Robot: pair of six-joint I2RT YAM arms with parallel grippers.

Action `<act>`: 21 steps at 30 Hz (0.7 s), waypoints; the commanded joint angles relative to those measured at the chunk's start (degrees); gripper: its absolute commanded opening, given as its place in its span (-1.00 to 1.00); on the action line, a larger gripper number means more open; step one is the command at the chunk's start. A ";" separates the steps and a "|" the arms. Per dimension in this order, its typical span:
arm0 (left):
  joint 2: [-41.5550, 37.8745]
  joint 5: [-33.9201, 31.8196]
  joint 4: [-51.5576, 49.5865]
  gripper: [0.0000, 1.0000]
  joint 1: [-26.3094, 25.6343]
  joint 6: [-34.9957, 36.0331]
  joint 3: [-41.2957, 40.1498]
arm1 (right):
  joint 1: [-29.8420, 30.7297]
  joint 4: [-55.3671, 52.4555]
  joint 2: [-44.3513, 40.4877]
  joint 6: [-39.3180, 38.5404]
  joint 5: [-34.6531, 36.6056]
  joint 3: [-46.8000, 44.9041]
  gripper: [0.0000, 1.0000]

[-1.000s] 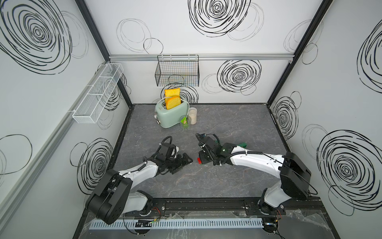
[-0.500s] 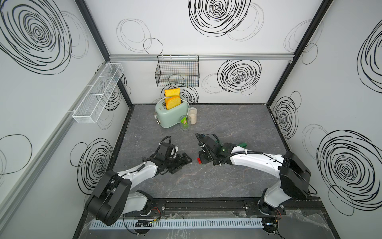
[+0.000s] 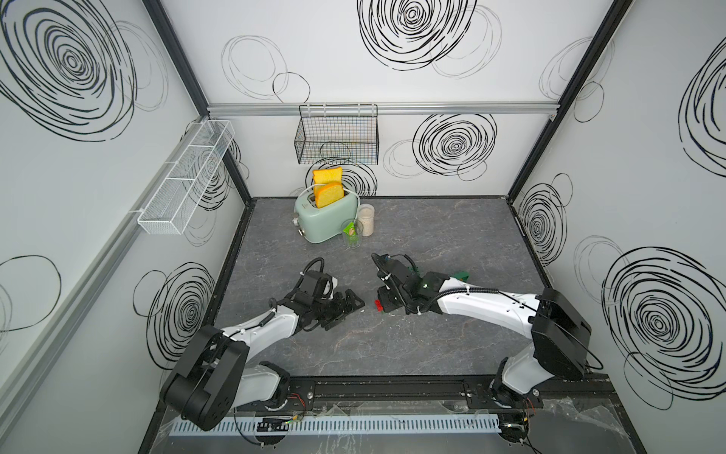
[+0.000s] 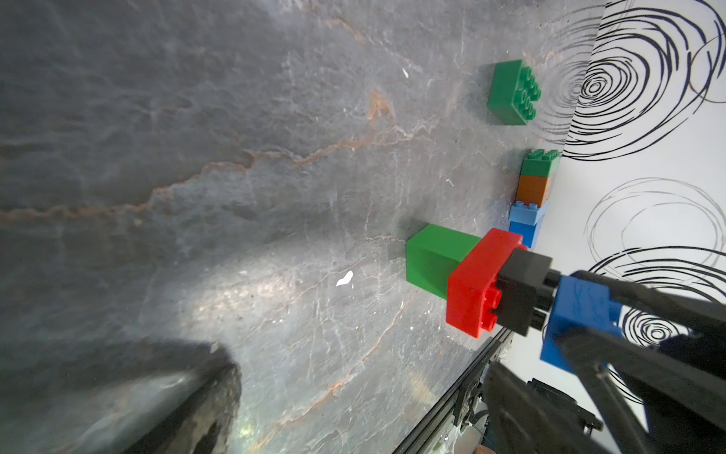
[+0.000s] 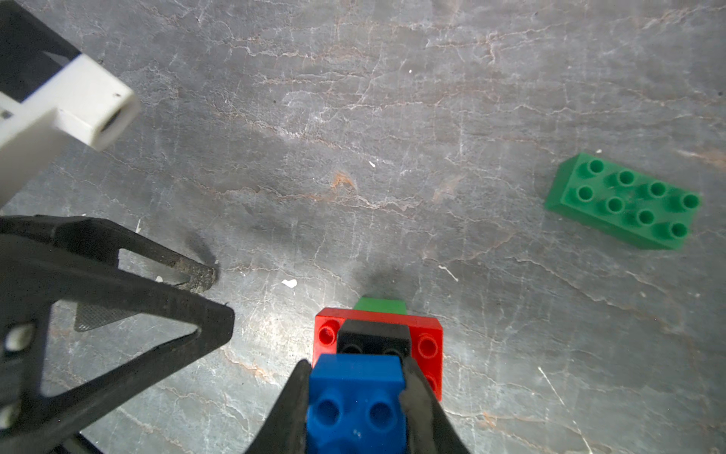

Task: Assemble the letter f with lego
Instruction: Assemble the lego brick with the lego brick.

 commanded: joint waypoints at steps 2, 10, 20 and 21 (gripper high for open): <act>-1.29 -0.02 -0.32 0.97 0.44 -0.09 0.98 | 0.03 -3.57 -0.14 -0.22 0.21 -2.69 -0.39; -0.90 -0.13 -0.55 0.96 0.42 0.21 1.43 | 0.01 -5.12 -0.31 -1.35 -0.44 -2.56 -0.39; -0.75 -0.28 -0.49 0.97 0.44 0.33 1.68 | 0.07 -7.73 0.29 -2.86 -2.55 -1.87 -0.39; -0.73 -0.28 -0.32 0.97 0.43 0.33 1.64 | 0.07 -7.46 0.30 -3.07 -2.88 -2.00 -0.39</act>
